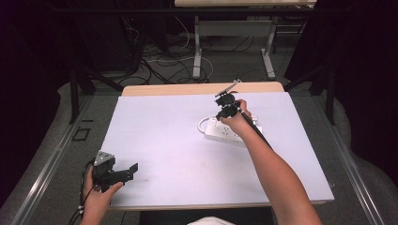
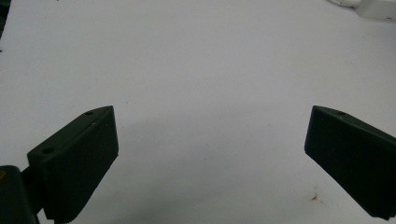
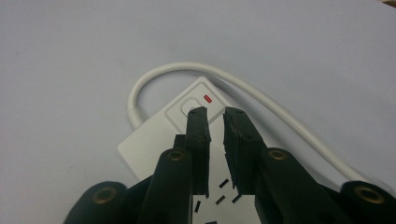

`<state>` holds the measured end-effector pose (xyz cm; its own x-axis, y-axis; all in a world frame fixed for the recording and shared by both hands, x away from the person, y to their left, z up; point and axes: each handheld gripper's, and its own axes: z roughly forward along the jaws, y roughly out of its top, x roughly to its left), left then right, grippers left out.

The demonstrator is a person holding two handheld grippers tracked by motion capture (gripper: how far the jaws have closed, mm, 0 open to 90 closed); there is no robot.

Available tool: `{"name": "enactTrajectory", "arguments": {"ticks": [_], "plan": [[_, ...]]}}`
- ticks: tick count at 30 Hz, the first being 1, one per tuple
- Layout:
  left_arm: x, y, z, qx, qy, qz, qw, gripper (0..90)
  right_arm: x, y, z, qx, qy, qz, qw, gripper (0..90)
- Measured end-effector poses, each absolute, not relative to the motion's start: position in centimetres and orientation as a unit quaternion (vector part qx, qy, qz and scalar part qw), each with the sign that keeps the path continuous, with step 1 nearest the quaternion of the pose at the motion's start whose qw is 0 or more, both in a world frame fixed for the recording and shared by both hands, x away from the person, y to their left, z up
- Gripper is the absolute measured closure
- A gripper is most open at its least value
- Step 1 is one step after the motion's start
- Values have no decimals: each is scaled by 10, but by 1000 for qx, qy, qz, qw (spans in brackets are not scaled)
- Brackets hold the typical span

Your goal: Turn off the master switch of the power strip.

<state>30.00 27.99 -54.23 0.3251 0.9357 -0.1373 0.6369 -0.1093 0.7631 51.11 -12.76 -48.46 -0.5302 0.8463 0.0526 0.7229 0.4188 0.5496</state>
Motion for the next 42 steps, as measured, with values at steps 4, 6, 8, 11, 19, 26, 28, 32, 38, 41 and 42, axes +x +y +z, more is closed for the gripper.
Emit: {"name": "enactTrajectory", "arguments": {"ticks": [4, 6, 8, 11, 19, 26, 28, 32, 38, 41, 42], "plan": [[300, 280, -542, 718, 547, 195, 383, 28, 513, -125, -488, 475, 830, 269, 114, 849], [300, 280, -542, 718, 547, 195, 384, 28, 514, -123, -489, 472, 833, 265, 110, 863], [300, 280, -542, 719, 547, 194, 383, 29, 515, -121, -492, 473, 833, 267, 107, 877], [300, 280, -543, 718, 547, 194, 384, 29, 517, -118, -496, 475, 829, 275, 109, 899], [300, 281, -543, 719, 547, 191, 383, 29, 521, -111, -503, 472, 831, 274, 107, 900], [301, 281, -543, 720, 547, 191, 383, 30, 525, -110, -506, 472, 828, 281, 110, 900], [301, 281, -543, 720, 547, 190, 383, 30, 525, -108, -508, 483, 822, 281, 107, 900], [301, 281, -543, 719, 547, 190, 383, 30, 526, -108, -514, 476, 824, 286, 109, 900], [301, 281, -544, 718, 548, 190, 384, 31, 525, -106, -516, 476, 828, 276, 108, 900], [301, 281, -544, 718, 548, 190, 384, 31, 524, -105, -516, 481, 825, 276, 114, 900], [301, 280, -544, 718, 548, 191, 384, 31, 524, -105, -516, 478, 827, 276, 111, 900]]}}
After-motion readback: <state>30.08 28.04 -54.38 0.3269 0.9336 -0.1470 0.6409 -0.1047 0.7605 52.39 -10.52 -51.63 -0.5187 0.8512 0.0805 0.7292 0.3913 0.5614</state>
